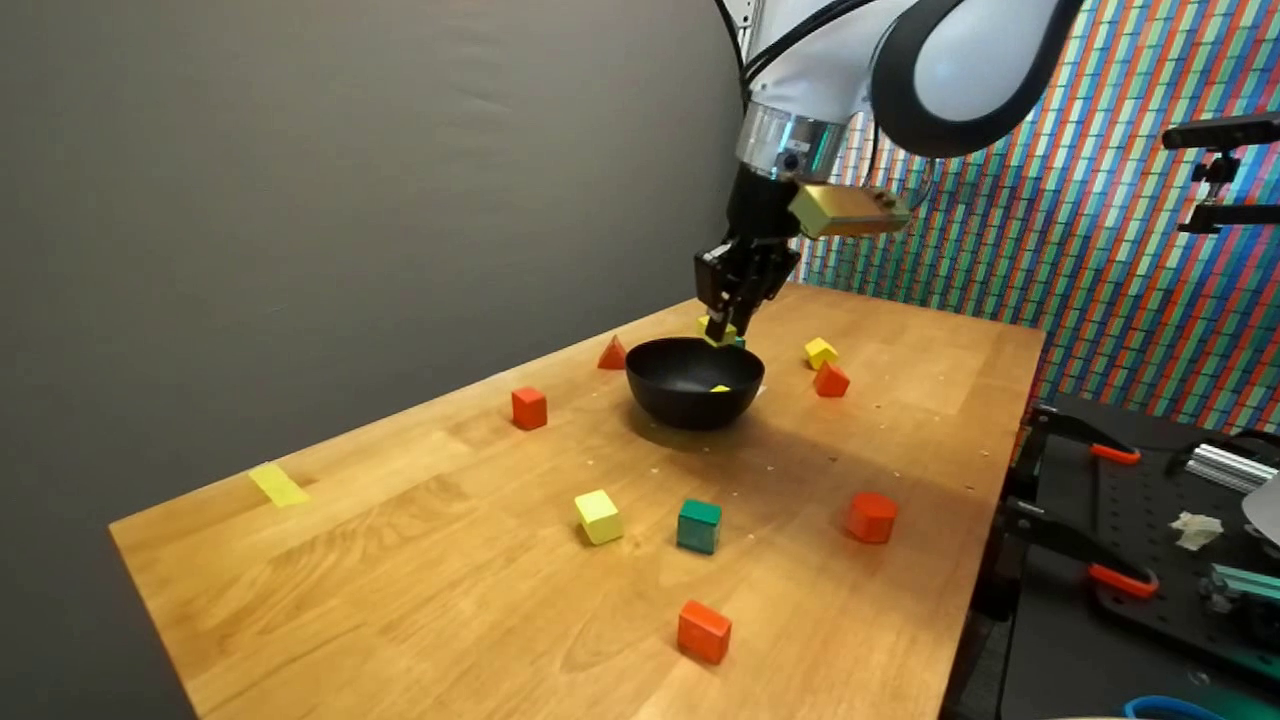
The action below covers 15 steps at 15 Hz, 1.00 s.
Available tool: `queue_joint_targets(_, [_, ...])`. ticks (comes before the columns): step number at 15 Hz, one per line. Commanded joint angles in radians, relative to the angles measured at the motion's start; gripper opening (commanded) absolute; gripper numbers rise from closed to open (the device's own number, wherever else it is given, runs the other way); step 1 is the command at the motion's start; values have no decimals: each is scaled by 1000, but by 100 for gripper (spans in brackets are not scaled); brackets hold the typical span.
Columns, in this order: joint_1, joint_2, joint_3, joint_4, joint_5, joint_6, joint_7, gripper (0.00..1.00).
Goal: Remove all the blocks from the bowl
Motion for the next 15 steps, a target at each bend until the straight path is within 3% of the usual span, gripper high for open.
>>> queue_joint_targets(1, [22, -235, -34, -228, -103, -51, 198, 16])
queue_joint_targets(4, [-3, -278, -17, -370, -71, -11, 328, 16])
queue_joint_targets(5, [-103, -173, 112, -271, 29, -26, 303, 16])
queue_joint_targets(10, [-149, -66, 216, -290, 348, 132, 242, 16])
queue_joint_targets(12, [-167, -24, 246, -285, 421, 175, 227, 18])
queue_joint_targets(13, [-175, -7, 261, -284, 454, 192, 220, 47])
queue_joint_targets(15, [-186, 14, 272, -281, 475, 225, 207, 67])
